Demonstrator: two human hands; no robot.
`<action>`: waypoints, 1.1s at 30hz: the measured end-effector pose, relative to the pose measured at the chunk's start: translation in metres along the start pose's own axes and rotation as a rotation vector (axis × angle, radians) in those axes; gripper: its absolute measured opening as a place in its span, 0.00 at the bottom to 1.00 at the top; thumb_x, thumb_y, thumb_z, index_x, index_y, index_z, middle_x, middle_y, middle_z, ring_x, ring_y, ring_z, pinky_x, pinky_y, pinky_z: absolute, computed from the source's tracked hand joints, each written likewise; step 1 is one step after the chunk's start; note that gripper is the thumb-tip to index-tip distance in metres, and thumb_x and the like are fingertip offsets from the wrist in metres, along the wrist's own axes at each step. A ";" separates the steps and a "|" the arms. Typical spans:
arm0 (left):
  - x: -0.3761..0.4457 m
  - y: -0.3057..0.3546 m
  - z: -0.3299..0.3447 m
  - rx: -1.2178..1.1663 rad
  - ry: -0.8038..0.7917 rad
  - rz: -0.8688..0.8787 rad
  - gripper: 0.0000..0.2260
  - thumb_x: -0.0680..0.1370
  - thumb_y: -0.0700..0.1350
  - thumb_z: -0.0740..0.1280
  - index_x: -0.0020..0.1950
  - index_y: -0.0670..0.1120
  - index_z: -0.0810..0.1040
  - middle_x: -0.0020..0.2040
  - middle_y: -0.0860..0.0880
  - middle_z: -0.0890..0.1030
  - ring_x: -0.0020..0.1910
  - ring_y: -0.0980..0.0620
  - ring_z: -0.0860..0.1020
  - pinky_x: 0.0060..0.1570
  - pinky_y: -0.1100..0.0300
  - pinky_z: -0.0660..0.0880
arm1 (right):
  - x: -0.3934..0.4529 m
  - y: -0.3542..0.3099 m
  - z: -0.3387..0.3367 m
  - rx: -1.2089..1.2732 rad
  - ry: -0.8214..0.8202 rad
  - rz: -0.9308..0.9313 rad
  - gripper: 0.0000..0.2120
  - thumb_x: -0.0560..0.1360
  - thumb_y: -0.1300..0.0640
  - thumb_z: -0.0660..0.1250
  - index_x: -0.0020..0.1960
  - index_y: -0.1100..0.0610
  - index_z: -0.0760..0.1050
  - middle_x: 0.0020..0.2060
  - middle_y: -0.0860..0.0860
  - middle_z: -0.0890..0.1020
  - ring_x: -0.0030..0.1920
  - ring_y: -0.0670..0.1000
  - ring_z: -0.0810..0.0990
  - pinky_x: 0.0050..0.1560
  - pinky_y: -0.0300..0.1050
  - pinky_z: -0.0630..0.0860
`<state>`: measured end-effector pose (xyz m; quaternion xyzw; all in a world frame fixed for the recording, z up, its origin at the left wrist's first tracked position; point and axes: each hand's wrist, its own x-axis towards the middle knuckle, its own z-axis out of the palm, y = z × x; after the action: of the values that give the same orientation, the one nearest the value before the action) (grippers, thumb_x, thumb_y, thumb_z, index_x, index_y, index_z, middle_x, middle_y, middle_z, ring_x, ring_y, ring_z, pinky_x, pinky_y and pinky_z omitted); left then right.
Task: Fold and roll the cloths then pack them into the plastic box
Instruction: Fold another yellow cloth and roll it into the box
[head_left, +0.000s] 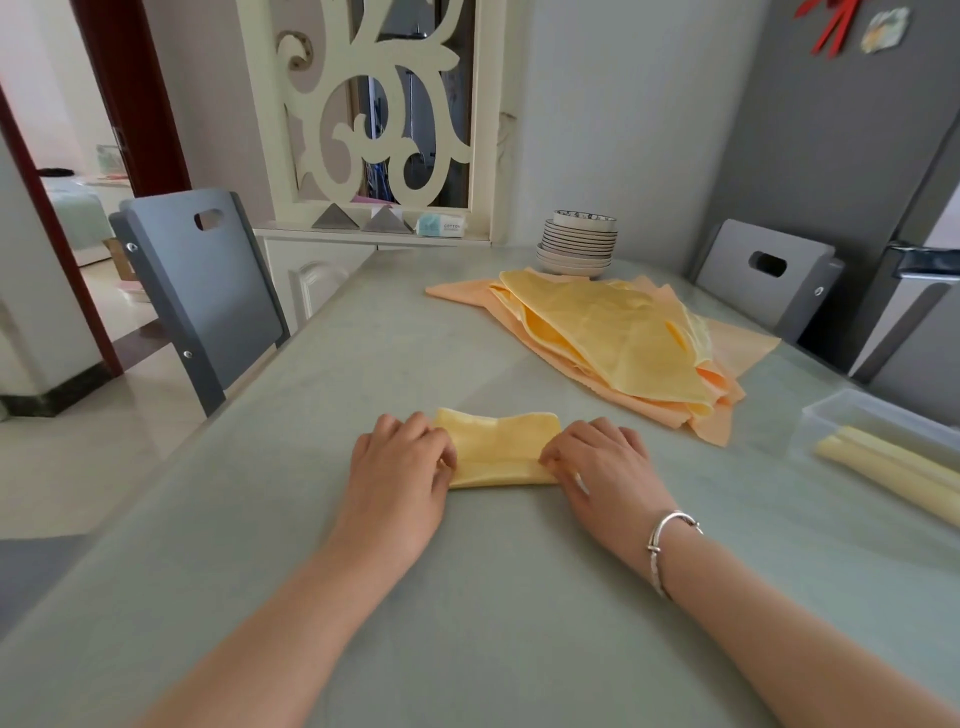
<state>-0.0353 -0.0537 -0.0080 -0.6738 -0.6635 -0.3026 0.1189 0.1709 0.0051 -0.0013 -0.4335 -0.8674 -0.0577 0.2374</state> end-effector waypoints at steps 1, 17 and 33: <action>0.000 0.001 0.000 0.021 0.000 0.025 0.07 0.70 0.41 0.72 0.41 0.53 0.77 0.41 0.56 0.76 0.45 0.49 0.72 0.43 0.58 0.63 | -0.001 0.000 -0.001 0.005 -0.011 -0.002 0.09 0.76 0.59 0.61 0.52 0.49 0.77 0.49 0.45 0.77 0.55 0.51 0.72 0.54 0.39 0.59; -0.003 -0.013 -0.005 -0.360 -0.109 -0.363 0.07 0.73 0.50 0.70 0.38 0.54 0.73 0.37 0.58 0.79 0.46 0.50 0.77 0.51 0.52 0.73 | -0.009 0.003 -0.007 0.433 -0.023 0.327 0.05 0.75 0.51 0.66 0.49 0.49 0.71 0.38 0.40 0.75 0.47 0.44 0.69 0.52 0.43 0.67; 0.000 -0.004 -0.001 0.075 0.013 0.084 0.07 0.69 0.41 0.72 0.40 0.53 0.79 0.38 0.57 0.77 0.42 0.49 0.73 0.42 0.59 0.59 | -0.004 -0.004 -0.002 -0.051 -0.009 -0.052 0.10 0.69 0.63 0.65 0.48 0.51 0.77 0.45 0.46 0.78 0.50 0.53 0.75 0.52 0.43 0.65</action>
<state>-0.0398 -0.0540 -0.0081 -0.6943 -0.6446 -0.2767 0.1609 0.1708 -0.0011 -0.0012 -0.4171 -0.8776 -0.0838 0.2208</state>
